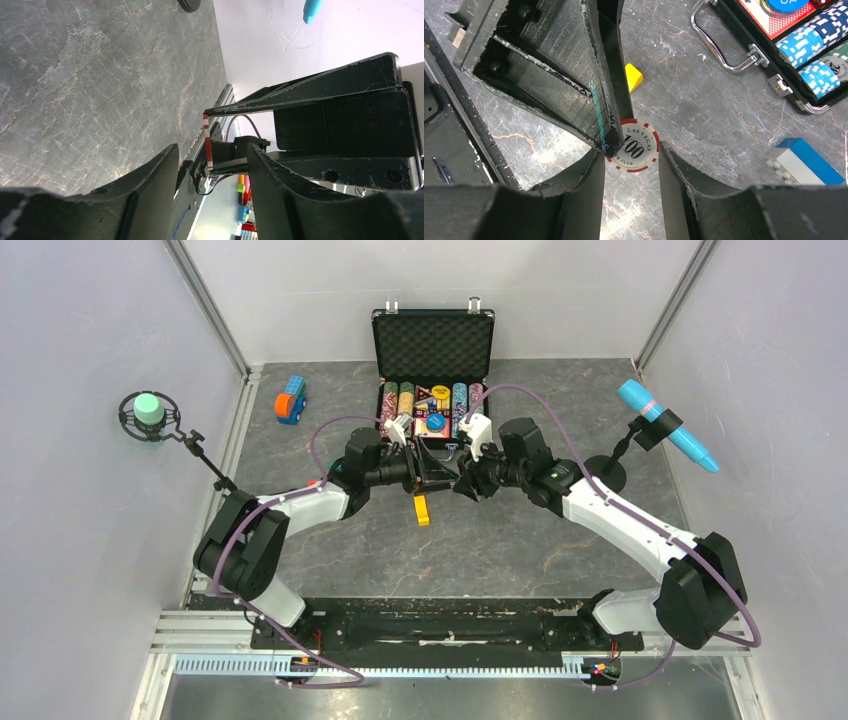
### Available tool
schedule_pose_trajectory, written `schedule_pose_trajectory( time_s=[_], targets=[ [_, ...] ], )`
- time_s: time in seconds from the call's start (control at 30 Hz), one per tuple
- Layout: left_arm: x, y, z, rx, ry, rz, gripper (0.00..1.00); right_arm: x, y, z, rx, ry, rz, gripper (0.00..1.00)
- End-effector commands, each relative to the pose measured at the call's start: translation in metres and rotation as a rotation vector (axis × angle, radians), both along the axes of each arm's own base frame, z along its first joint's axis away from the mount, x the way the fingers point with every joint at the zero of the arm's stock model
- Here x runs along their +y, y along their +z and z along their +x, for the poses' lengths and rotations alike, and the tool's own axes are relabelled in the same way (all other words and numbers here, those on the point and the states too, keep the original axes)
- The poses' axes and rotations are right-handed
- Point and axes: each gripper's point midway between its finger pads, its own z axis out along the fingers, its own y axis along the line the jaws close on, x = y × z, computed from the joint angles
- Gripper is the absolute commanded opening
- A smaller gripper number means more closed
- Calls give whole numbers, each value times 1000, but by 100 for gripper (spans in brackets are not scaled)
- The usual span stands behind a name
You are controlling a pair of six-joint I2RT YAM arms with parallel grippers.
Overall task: Pack up texas hold em set
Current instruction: Pick up the poker chip from the center of the board.
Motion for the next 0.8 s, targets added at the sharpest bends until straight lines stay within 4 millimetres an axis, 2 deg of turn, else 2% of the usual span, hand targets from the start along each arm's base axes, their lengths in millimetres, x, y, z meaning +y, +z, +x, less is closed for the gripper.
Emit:
schedule_pose_trajectory(
  time_s=[0.0, 0.33, 0.77],
  targets=[
    [-11, 22, 1, -42, -36, -56, 57, 1, 14, 2, -63, 6, 24, 32],
    [-15, 24, -3, -46, -56, -62, 43, 0, 12, 2, -63, -2, 20, 32],
    [-16, 25, -5, -45, -67, -63, 40, -7, 17, 10, -98, -58, 11, 33]
  ],
)
